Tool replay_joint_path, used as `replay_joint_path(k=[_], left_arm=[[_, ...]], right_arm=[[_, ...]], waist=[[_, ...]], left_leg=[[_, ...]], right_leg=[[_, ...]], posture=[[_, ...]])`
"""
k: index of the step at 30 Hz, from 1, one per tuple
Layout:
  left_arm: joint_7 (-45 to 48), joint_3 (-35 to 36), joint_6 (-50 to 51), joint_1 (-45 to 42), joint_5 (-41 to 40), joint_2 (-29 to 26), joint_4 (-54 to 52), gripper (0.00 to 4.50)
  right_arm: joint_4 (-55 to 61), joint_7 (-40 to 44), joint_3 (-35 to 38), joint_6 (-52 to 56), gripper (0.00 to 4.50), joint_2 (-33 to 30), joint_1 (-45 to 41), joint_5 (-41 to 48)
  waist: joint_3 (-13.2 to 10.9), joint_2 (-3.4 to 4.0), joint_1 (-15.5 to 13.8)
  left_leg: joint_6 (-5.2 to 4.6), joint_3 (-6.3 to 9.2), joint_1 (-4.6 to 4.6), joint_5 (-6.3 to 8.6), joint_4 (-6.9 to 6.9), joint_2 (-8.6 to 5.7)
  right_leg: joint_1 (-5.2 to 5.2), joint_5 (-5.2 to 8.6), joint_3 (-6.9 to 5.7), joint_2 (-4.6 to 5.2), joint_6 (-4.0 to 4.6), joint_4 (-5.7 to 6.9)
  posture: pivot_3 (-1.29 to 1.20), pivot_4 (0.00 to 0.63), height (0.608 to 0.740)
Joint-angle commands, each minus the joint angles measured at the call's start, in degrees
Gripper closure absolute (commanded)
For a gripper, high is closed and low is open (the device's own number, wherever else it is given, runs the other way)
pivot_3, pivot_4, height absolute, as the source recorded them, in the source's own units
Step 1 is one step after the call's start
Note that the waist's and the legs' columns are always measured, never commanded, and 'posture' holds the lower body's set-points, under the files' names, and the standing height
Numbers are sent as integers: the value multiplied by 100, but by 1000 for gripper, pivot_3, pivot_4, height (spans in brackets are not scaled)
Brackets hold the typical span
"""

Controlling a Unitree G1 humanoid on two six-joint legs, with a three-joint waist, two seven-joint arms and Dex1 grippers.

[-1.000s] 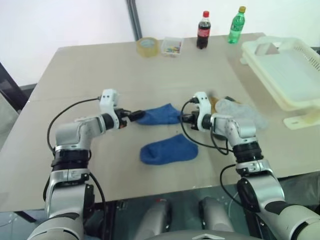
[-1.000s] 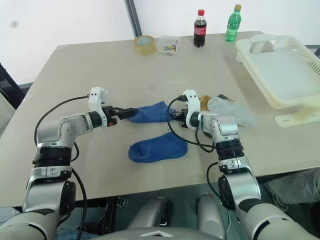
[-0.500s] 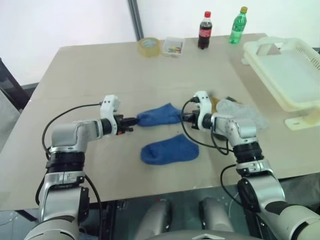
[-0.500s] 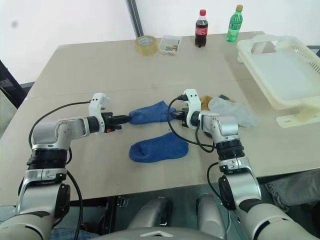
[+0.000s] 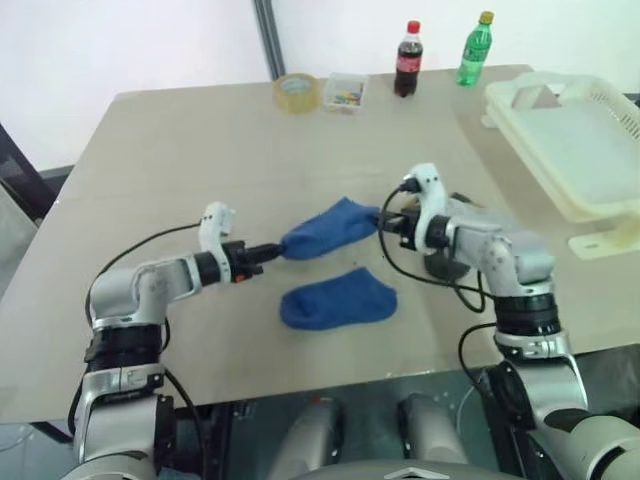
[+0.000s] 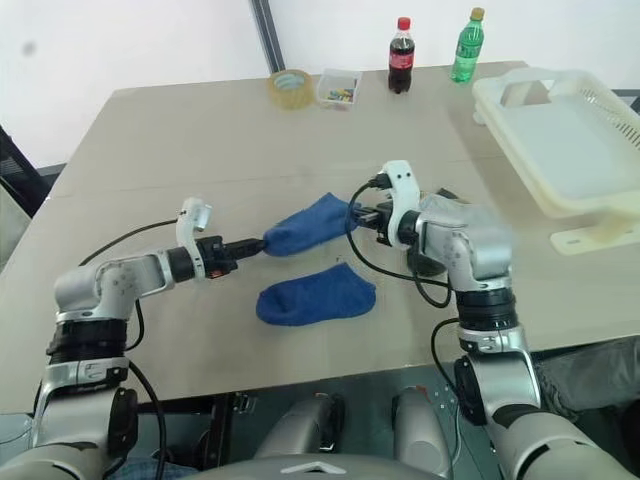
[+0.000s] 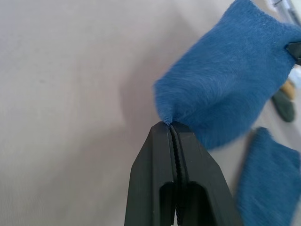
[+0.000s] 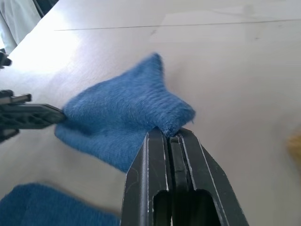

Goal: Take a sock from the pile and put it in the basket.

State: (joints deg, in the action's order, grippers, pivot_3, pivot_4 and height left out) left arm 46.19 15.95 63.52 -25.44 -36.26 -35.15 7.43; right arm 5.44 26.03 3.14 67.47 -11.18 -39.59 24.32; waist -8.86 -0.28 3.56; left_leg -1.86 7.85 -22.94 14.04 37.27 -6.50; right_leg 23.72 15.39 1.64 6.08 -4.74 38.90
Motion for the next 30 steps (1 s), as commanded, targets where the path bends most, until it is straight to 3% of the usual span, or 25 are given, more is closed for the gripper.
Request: replay_joint_path(k=[1, 17, 30], left_arm=[[69, 492, 287, 172, -543, -86, -470, 4458], [-108, 1026, 1131, 1142, -1824, -124, -1416, 4458], [-400, 907, 1334, 2107, -2746, -79, -2496, 4458]], right_arm=[[680, -157, 284, 342, 4500, -168, 48, 220], [2743, -706, 1170, 2435, 4500, 216, 695, 1168], [3211, -1261, 1010, 2503, 4500, 116, 1429, 2169]], waist=[[0, -1, -11], [-1, -1, -135], [-1, -1, -142]], left_leg=[[0, 0, 0, 0, 0, 0], [-1, -3, 1, 1, -7, 2], [-6, -9, 10, 4, -11, 6]], right_leg=[[0, 0, 0, 0, 0, 0], [-1, 1, 5, 3, 1, -7], [-2, 1, 13, 8, 1, -8]], posture=[[0, 150, 740], [0, 150, 740], [0, 150, 740]])
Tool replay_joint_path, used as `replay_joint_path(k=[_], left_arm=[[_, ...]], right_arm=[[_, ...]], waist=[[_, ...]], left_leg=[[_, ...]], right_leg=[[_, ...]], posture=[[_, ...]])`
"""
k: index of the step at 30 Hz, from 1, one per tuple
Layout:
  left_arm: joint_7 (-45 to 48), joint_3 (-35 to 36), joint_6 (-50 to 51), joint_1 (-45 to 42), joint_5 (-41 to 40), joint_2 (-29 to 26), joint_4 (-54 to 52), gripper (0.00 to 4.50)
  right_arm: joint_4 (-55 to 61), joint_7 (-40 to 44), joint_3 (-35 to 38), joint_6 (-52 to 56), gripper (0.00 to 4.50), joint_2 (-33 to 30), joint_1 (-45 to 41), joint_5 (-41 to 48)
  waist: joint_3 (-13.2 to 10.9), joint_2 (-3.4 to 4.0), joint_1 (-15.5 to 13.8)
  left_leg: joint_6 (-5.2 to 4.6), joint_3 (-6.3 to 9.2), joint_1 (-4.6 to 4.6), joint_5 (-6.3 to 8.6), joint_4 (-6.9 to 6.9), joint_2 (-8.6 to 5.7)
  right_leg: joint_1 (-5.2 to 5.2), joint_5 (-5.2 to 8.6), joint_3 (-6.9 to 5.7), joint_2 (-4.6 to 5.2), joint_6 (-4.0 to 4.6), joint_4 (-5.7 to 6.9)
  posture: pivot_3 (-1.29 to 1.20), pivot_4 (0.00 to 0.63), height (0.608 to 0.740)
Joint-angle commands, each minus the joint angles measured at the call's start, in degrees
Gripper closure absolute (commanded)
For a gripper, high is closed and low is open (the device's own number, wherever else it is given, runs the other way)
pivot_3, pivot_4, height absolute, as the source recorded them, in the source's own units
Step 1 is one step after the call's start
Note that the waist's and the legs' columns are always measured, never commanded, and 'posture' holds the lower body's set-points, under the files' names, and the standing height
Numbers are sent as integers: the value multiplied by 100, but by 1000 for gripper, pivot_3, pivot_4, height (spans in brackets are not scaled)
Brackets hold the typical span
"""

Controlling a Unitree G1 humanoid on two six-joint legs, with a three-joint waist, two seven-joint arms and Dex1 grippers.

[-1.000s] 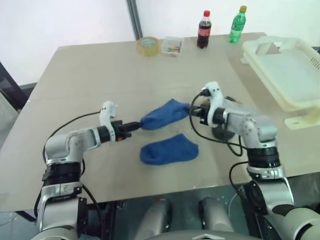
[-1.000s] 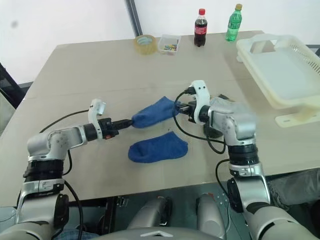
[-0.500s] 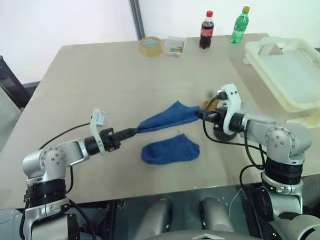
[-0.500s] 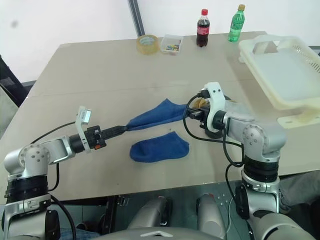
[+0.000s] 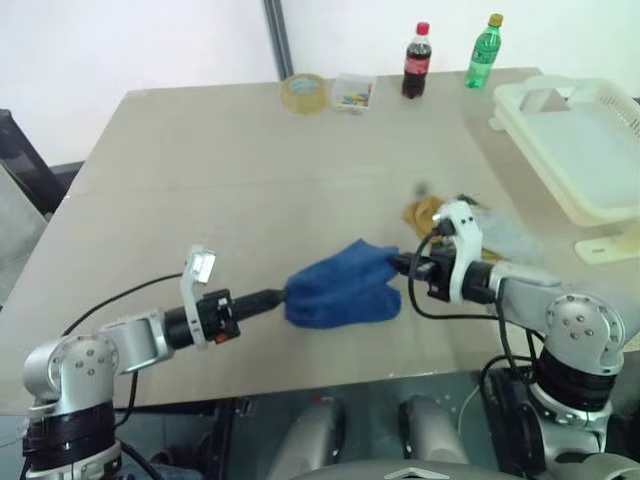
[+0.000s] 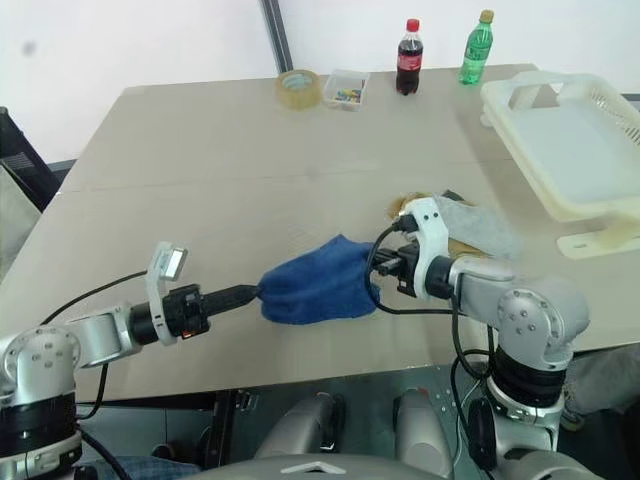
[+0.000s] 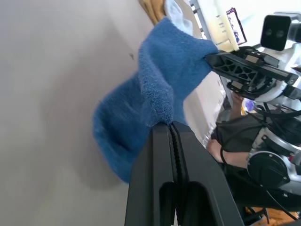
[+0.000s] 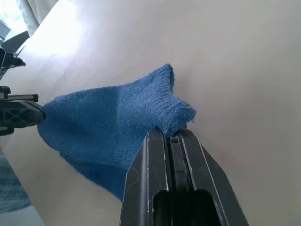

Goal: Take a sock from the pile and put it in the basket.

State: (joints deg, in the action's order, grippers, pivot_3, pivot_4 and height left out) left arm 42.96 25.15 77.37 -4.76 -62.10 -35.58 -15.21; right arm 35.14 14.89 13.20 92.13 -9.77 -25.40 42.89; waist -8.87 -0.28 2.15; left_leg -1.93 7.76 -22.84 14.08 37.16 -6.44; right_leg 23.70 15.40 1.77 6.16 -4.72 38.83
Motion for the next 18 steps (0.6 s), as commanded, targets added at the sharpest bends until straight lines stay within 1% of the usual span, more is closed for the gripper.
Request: replay_joint_path(k=[1, 5, 14, 18], left_arm=[[-123, -63, -113, 48, -121, -35, -253, 4458], [-227, -332, -330, 42, 43, -31, -277, 4458], [-347, -607, -695, -63, 117, 15, -152, 4458], [-342, -553, -736, -71, 41, -28, -176, 4458]], right_arm=[[243, -206, 5, 37, 4500, -39, 49, 389], [291, -410, -46, 37, 4500, -226, 258, 704], [333, -995, 54, 37, 4500, -441, 719, 1493], [280, -1335, 254, 37, 4500, -247, 711, 1909]], waist=[[0, 0, -1], [0, 0, -16], [-1, -2, -30], [-1, -2, -23]], left_leg=[[0, 0, 2, 0, 0, 0], [1, 0, 2, 0, -1, 0], [-1, -3, 1, 1, -6, 2], [-2, -4, 2, 1, -6, 3]], right_leg=[[0, 0, 0, 0, 0, 0], [-1, 0, -1, 0, 0, -1], [-1, 0, 1, 3, 0, -7], [-1, 0, 1, 3, 0, -7]], posture=[[0, 150, 740], [0, 150, 740], [0, 150, 740], [0, 150, 740]])
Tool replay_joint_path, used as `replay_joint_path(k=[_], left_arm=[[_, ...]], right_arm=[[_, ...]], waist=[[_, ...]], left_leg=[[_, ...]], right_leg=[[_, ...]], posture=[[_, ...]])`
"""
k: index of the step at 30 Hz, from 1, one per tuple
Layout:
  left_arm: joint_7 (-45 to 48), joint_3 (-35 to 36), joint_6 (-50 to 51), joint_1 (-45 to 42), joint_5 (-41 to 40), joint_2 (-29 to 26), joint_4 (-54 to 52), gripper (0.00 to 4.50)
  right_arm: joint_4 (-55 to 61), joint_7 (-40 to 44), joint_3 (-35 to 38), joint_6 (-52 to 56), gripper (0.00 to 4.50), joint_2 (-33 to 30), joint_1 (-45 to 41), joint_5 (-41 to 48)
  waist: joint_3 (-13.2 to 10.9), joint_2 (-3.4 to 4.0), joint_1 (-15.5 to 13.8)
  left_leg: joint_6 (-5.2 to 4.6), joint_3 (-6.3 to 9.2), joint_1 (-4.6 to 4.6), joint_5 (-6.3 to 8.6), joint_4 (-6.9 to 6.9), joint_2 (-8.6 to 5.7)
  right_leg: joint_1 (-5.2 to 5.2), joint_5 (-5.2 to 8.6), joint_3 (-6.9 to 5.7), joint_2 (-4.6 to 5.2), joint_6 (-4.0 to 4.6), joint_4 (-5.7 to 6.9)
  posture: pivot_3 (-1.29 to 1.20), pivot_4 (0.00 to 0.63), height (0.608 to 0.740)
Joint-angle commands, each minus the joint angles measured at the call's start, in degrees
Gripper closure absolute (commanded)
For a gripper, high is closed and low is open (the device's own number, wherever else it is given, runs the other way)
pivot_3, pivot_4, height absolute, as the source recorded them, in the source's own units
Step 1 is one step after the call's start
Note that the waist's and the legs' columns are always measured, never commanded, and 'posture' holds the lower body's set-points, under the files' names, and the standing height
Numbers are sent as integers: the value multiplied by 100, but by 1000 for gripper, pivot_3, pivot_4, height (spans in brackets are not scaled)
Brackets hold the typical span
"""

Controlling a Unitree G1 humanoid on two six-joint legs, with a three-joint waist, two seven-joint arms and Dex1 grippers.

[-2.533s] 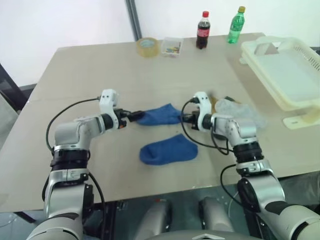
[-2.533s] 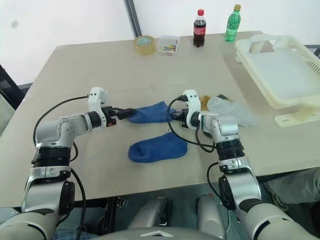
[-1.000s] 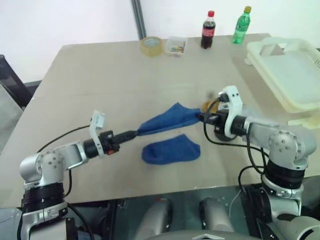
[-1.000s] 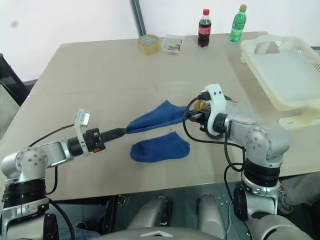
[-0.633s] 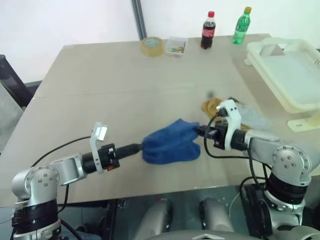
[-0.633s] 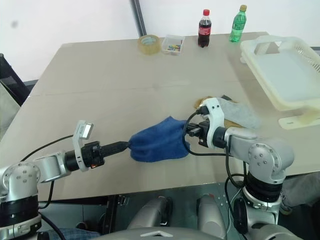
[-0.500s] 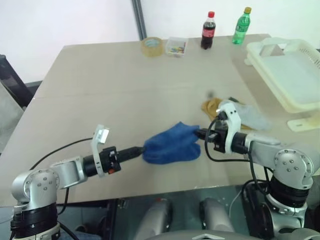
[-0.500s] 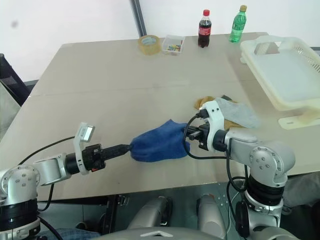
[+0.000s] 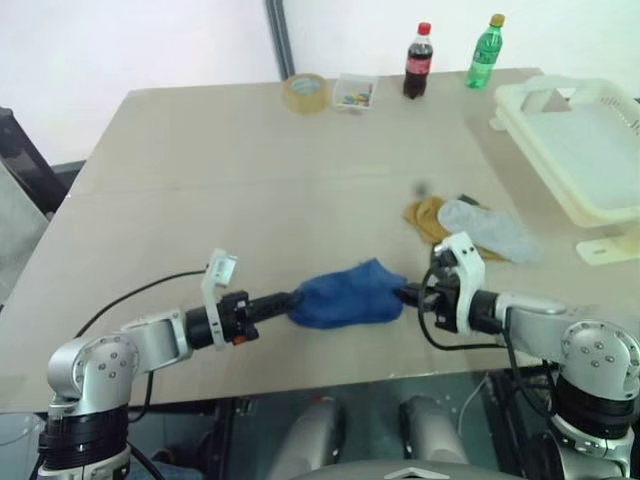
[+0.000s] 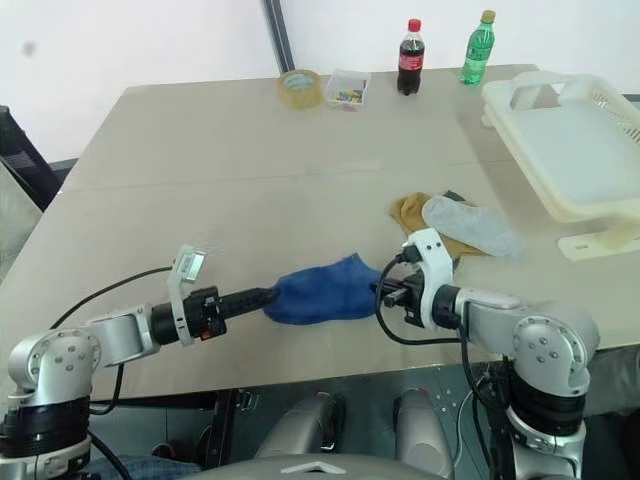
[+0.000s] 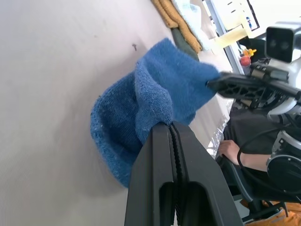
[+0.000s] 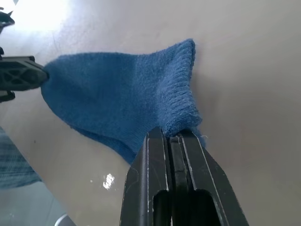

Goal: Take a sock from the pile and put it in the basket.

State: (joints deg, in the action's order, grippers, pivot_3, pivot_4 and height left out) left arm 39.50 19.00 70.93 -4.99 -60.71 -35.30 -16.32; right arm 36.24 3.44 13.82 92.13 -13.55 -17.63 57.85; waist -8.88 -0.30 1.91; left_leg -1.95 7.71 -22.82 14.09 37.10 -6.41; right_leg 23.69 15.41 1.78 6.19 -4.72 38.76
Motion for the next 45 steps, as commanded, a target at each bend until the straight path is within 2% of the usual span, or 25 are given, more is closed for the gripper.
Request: replay_joint_path(k=[1, 5, 9, 14, 20, 27, 35, 45], left_arm=[[-13, 126, -109, -68, -150, -43, -58, 4458], [-31, 324, -78, -93, -396, -51, -13, 4458], [-46, 349, -82, -24, -478, -94, -48, 4458], [-19, 334, -52, 127, -589, -168, -124, 4458], [-4, 331, -114, 201, -638, -248, -127, 4458], [-27, 432, -180, 326, -789, -238, -275, 4458], [-62, 303, -374, 478, -709, -210, -374, 4458], [-107, 269, -477, 634, -730, -236, -466, 4458]], right_arm=[[159, -283, 271, 37, 4500, 191, -77, 556], [86, -735, 613, 37, 4500, 384, -60, 1228], [20, -1278, 706, -134, 4500, 272, 129, 2090], [-137, -2262, 182, -1147, 4500, -703, 919, 3706], [-152, -3057, -701, -2539, 4500, -1928, 1119, 4970], [-165, -3263, -1440, -3423, 4500, -2493, 693, 5206], [-423, -3147, -2008, -3729, 4500, -2595, 256, 4897], [-574, -2996, -2225, -3838, 4500, -2614, 236, 4642]], waist=[[0, 0, -1], [0, 0, -7], [0, 0, -7], [-1, -1, -6], [-6, -7, 16], [-10, -13, 10], [-11, -15, -35], [-11, -15, -115]], left_leg=[[0, 0, 0, 0, -1, 2], [0, 0, 0, 0, -2, 4], [0, 0, 0, 0, -3, 3], [1, -2, -1, -1, -9, 3], [-14, -7, 5, 7, -11, 19], [-1, -9, 3, 0, -10, 24], [-1, -7, 0, 0, -10, 24], [-1, -6, -2, 0, -11, 25]], right_leg=[[0, 0, 0, 0, 0, 0], [0, 0, -1, -4, 0, -2], [0, 0, -1, -6, 0, -4], [-1, 0, 4, 3, 0, -17], [-12, 0, 0, -1, -2, -25], [-14, 0, -1, -7, -2, -31], [-13, 0, -6, -10, -2, -40], [-14, 0, -6, -10, -2, -49]], posture=[[0, 150, 740], [0, 150, 740], [0, 150, 740], [0, 150, 740], [0, 150, 740], [0, 150, 740], [0, 150, 740], [0, 150, 740]])
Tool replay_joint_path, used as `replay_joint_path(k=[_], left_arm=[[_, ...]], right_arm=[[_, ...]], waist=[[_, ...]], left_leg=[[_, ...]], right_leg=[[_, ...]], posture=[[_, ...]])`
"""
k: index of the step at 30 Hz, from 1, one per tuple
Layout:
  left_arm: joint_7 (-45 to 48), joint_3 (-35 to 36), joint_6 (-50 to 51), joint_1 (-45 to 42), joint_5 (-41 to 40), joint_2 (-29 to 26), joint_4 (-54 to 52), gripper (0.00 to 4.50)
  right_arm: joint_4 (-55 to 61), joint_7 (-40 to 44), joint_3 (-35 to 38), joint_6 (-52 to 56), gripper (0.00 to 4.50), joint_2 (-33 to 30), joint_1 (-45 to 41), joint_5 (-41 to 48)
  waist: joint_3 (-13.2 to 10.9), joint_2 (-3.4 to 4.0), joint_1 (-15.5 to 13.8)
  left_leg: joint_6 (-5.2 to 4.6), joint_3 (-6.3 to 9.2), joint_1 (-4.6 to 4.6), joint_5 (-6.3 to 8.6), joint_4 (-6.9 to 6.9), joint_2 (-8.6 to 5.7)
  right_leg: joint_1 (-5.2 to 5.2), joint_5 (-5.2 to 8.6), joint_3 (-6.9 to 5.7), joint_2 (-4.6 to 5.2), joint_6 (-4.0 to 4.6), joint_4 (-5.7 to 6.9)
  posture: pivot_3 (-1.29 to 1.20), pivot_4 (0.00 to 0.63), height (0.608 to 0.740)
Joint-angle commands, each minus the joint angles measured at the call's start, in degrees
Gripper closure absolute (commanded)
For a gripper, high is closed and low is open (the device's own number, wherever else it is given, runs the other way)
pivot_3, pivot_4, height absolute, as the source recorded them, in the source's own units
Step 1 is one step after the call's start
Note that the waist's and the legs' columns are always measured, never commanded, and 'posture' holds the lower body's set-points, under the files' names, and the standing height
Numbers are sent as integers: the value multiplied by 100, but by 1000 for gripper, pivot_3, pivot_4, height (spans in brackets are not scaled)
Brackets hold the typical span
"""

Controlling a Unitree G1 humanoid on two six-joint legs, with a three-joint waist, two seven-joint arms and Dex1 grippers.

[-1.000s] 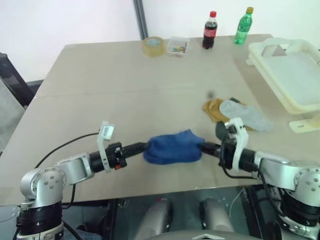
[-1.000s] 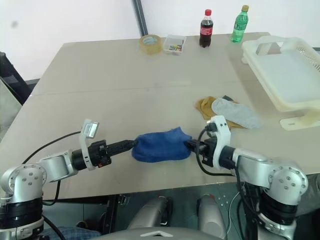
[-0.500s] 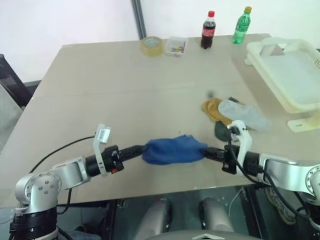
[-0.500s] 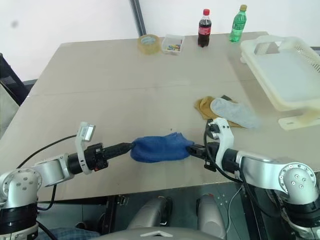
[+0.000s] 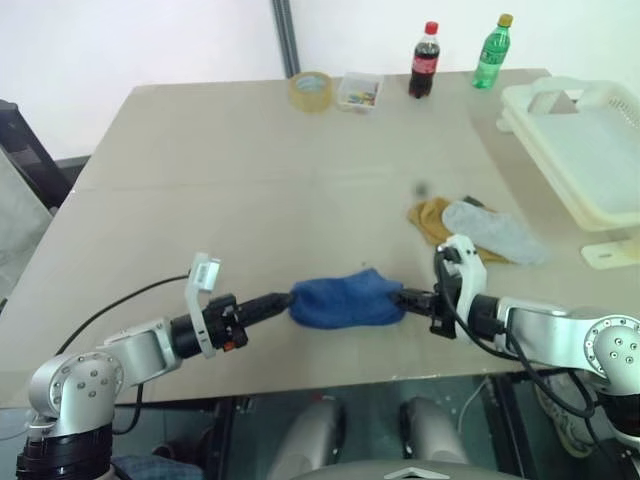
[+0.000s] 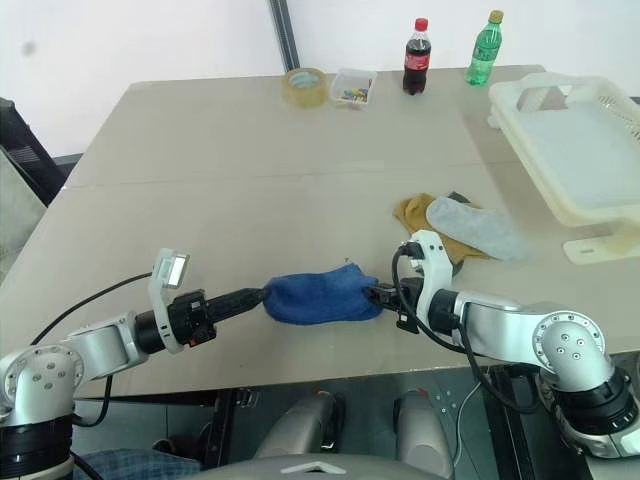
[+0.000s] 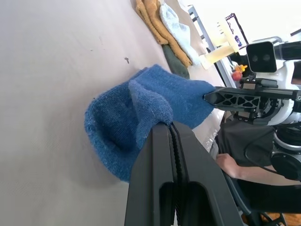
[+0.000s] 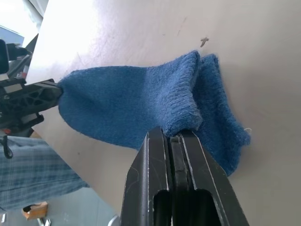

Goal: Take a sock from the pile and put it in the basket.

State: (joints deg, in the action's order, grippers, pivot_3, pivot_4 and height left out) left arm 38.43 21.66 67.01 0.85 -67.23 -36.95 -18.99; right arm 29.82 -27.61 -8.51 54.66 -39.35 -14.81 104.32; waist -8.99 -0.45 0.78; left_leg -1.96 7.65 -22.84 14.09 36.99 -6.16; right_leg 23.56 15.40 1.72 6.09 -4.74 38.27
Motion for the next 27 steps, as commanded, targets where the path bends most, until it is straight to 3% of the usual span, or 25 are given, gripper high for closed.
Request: replay_joint_path(k=[1, 12, 27], left_arm=[[5, -10, -96, 66, -59, -71, -200, 4458], [-38, -435, -444, -44, 354, 87, -87, 4458], [-16, -401, -732, -86, 522, 148, 92, 4458]], right_arm=[[60, 117, 5, -93, 4500, -39, -34, -20], [38, 147, 28, -87, 4500, -112, 96, -144], [55, 233, 30, -54, 4500, -209, 266, -224]], waist=[[0, 0, -1], [0, 0, -6], [0, 0, -5]], left_leg=[[0, 0, 0, 0, 0, 0], [0, 0, -2, 0, -1, 0], [0, 0, -2, 0, -1, 1]], right_leg=[[0, 0, 0, 0, 0, -1], [-1, 0, -1, 1, 0, -5], [-2, 0, -1, 0, 0, -6]], posture=[[0, 150, 740], [0, 150, 740], [0, 150, 740]])
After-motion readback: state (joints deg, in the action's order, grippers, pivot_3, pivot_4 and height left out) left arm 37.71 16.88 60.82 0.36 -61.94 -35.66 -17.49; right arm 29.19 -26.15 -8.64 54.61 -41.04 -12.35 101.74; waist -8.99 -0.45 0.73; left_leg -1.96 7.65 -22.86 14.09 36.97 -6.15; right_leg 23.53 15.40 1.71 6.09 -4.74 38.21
